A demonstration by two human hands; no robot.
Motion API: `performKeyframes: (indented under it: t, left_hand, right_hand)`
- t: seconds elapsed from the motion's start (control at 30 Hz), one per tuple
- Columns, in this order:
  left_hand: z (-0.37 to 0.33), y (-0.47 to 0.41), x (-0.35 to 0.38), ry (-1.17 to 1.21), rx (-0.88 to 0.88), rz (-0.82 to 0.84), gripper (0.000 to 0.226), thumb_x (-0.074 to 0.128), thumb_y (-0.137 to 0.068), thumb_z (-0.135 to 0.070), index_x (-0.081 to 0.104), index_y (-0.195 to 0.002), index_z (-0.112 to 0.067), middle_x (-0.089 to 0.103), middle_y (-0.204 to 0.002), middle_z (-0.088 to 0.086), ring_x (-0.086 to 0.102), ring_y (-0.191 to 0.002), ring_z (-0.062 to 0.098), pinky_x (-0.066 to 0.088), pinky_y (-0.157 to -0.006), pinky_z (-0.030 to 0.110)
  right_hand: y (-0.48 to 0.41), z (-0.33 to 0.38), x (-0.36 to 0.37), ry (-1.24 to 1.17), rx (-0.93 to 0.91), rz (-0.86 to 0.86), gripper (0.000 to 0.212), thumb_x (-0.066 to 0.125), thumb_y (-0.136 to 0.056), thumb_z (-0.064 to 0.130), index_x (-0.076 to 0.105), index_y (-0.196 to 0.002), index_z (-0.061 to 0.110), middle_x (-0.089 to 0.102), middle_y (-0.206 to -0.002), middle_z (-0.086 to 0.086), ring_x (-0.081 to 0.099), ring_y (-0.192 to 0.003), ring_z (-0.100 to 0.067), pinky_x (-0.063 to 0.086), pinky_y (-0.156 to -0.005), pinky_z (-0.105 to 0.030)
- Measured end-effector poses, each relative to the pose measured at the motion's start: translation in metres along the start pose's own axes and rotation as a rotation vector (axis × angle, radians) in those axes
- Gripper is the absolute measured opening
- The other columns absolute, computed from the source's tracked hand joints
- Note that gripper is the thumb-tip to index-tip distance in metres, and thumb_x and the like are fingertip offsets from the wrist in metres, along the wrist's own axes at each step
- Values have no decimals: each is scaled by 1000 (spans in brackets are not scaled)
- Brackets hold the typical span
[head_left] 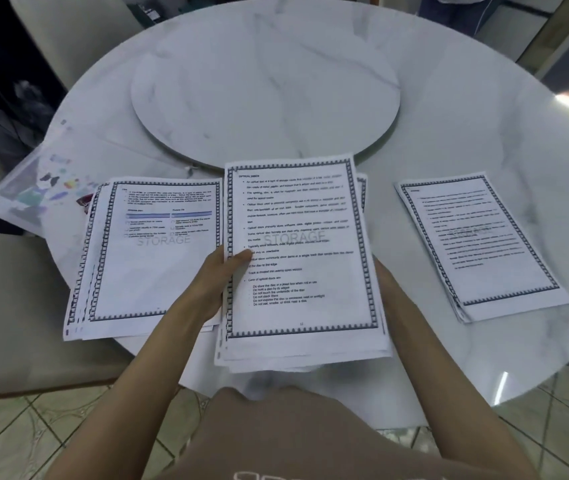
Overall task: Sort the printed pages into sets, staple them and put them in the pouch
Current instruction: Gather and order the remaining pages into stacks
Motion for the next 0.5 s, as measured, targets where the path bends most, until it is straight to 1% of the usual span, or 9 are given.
performKeyframes:
  t: [0.07, 0.13, 0.17, 0.23, 0.3, 0.37, 0.43, 0.47, 0.5]
  left_hand:
    - [12, -4, -8, -117, -31, -42, 37, 58, -90, -21, 53, -126, -12, 62, -122, 5, 60, -110, 24, 48, -96, 43]
    - [19, -7, -14, -244, -29, -114, 37, 61, -89, -21, 50, -123, -11, 61, -115, 2, 58, -98, 19, 50, -79, 30]
    - [22, -8, -16, -277, -29, -160, 41, 62, -88, -20, 47, -125, -9, 58, -112, 3, 56, -93, 18, 47, -76, 27]
    - [28, -10, -20, -310, -41, -242, 53, 66, -85, -21, 42, -129, -5, 55, -114, 6, 54, -98, 22, 43, -80, 30]
    - [29, -11, -24, -358, -32, -295, 52, 68, -83, -24, 46, -126, -3, 56, -112, 6, 54, -104, 25, 44, -82, 33]
    - [27, -12, -25, -420, 14, -303, 33, 67, -84, -25, 57, -108, -6, 59, -94, 1, 54, -88, 25, 47, -72, 29]
    - [21, -10, -27, -423, 70, -319, 14, 65, -85, -23, 59, -85, -10, 57, -74, -2, 49, -69, 21, 43, -51, 20]
    - [18, -8, -28, -422, 90, -336, 14, 65, -86, -21, 58, -77, -13, 57, -71, -1, 48, -65, 20, 42, -46, 17]
    - [16, -8, -31, -415, 109, -355, 14, 65, -86, -21, 58, -74, -15, 58, -71, 1, 49, -65, 20, 43, -47, 16]
  right_hand:
    - [-3, -1, -8, -44, -23, -19, 36, 39, -98, 33, 69, -99, 13, 73, -88, -5, 69, -83, -20, 57, -63, -28]
    - [-3, -1, -21, -2, -62, -74, 35, 37, -99, 30, 62, -112, 10, 71, -103, -7, 65, -97, -23, 57, -73, -31]
    - [-4, -2, -26, 58, -78, -96, 33, 39, -98, 26, 62, -112, 6, 69, -105, -10, 65, -97, -25, 57, -77, -33]
    - [-6, -6, -32, 153, -107, -160, 28, 46, -96, 18, 60, -111, 1, 68, -104, -14, 64, -94, -29, 54, -82, -37]
    - [-3, -7, -32, 212, -123, -217, 22, 50, -94, 14, 60, -109, 2, 69, -98, -12, 65, -87, -26, 55, -80, -36]
    - [-4, -7, -33, 265, -128, -264, 17, 52, -93, 15, 61, -105, 6, 69, -93, -8, 67, -80, -21, 57, -74, -31]
    - [-4, -7, -34, 301, -135, -292, 16, 54, -92, 16, 62, -103, 7, 69, -90, -6, 67, -75, -17, 56, -67, -27]
    - [-4, -6, -34, 301, -139, -300, 14, 55, -92, 16, 62, -100, 8, 69, -88, -5, 68, -72, -15, 56, -63, -24]
    - [-4, -6, -34, 301, -143, -306, 10, 56, -91, 16, 63, -96, 10, 70, -87, -4, 68, -69, -13, 55, -59, -22]
Point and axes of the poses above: each hand's wrist, its own y-axis away from the middle knuckle, its own x-axis out of the palm, z = x × y, the point moved 7 cm from there along -y, towards the middle knuckle
